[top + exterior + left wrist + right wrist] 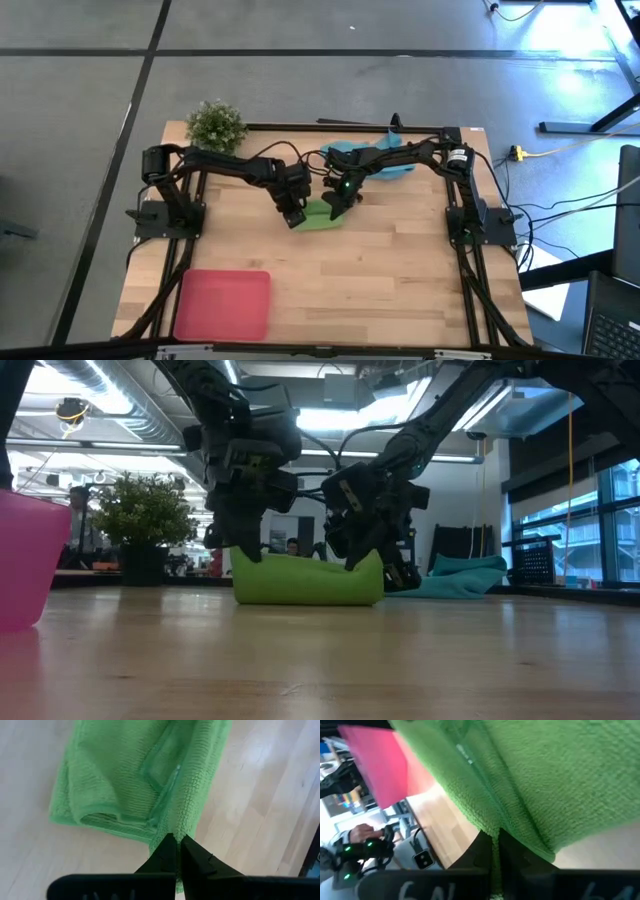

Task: Roll microfiber towels into tight, uniform cylinder then place into a basket
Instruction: Roll the microfiber green towel

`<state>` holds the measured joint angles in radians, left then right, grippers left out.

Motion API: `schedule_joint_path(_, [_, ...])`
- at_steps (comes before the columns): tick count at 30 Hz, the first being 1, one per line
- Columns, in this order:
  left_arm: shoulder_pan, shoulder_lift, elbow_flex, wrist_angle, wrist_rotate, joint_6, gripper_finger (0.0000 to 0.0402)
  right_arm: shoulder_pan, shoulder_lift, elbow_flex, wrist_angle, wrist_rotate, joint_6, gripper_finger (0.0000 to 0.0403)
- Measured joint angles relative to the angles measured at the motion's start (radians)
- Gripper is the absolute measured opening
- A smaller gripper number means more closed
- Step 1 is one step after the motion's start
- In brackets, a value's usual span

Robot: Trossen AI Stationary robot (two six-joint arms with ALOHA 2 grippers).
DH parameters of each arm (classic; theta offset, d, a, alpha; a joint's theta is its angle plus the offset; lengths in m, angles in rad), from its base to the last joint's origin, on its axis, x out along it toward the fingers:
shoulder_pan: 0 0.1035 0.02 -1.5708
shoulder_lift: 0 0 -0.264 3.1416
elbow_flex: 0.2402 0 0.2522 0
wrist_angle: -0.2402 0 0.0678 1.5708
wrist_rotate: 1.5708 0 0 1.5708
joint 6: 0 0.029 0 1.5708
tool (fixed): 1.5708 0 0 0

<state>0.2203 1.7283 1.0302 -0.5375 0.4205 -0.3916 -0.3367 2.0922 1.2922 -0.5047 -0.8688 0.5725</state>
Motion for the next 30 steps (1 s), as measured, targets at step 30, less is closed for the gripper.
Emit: schedule_joint_path(30, [0.005,0.114,0.0,0.056,-0.041,0.008,0.0,0.0,0.0,-0.004,0.031,0.022,-0.086,0.0098])
